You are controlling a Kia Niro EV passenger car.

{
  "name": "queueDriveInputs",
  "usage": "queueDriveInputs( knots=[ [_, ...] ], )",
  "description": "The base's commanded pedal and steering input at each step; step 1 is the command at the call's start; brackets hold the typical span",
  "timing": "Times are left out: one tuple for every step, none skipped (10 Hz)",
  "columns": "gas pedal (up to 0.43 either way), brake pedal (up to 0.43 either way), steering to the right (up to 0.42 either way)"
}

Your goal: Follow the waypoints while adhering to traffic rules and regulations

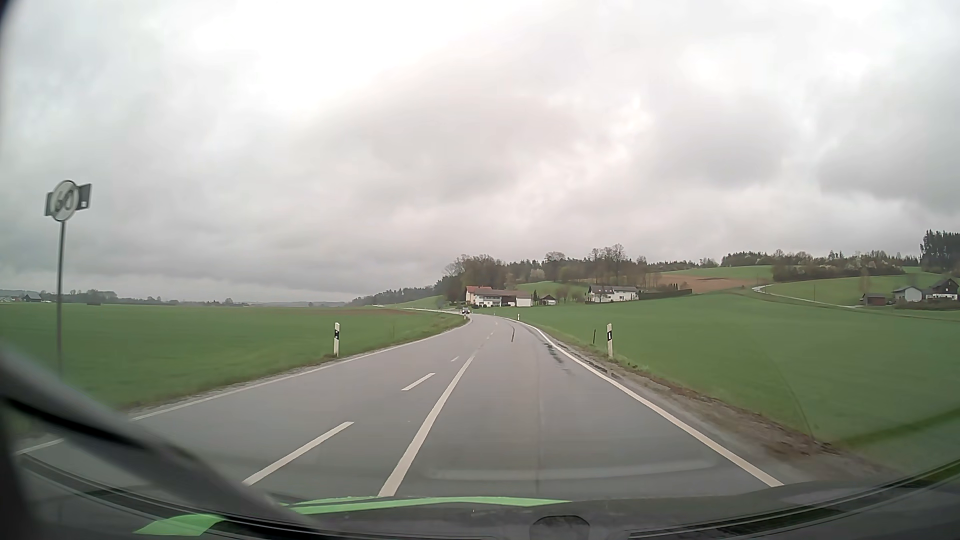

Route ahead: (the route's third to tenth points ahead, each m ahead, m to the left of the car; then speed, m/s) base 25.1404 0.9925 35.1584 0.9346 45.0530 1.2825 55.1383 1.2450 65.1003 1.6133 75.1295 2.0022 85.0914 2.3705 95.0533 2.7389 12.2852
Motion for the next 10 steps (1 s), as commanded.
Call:
queueDriveInputs(
  knots=[
    [0.358,0.0,0.003],
    [0.358,0.0,0.004],
    [0.358,0.0,0.006],
    [0.358,0.0,0.006],
    [0.358,0.0,0.006],
    [0.358,0.0,0.006],
    [0.35,0.0,0.006],
    [0.339,0.0,0.006],
    [0.339,0.0,0.006],
    [0.331,0.0,0.005]
  ],
)
